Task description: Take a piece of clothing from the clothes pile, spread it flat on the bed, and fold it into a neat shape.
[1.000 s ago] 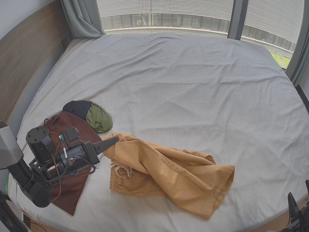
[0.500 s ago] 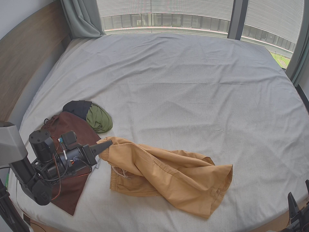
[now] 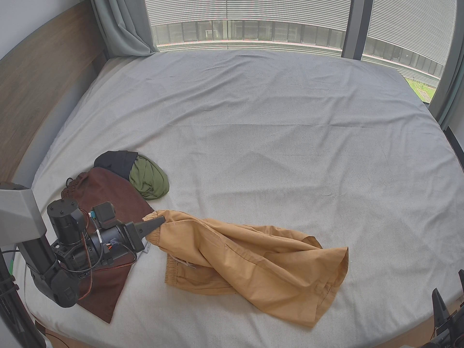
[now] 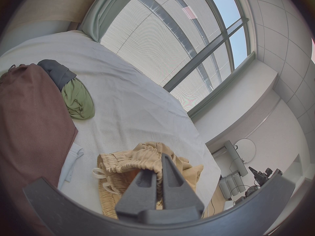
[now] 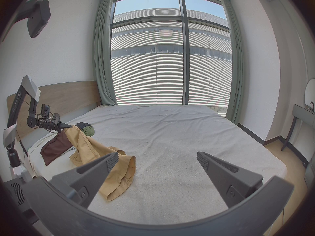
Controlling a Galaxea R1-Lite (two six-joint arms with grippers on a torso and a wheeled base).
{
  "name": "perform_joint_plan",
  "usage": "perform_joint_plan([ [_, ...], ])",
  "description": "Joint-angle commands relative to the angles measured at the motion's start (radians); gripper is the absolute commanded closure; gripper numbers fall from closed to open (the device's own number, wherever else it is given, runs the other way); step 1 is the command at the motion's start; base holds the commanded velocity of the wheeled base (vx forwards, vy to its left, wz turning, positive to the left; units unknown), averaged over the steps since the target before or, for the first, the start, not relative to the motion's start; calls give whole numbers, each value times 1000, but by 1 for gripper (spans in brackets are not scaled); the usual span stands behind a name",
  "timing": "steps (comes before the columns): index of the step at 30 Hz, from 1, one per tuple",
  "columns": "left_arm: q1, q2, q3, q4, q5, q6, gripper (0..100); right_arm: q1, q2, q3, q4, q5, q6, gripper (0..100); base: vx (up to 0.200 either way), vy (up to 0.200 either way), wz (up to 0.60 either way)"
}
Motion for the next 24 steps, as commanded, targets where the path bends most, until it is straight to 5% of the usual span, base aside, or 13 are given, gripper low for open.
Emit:
perform_joint_plan([
  [1,2,18,-2,0,0,0,100,1,-16,18,0,1,0,0,0,0,0],
  [16,7,52,-26,0,3,0,100,1,-16,16,-23,2,2,0,0,0,0],
  [24,2,46,-22,0,6,3,100,25,173,-202,-152,4,-7,0,0,0,0],
])
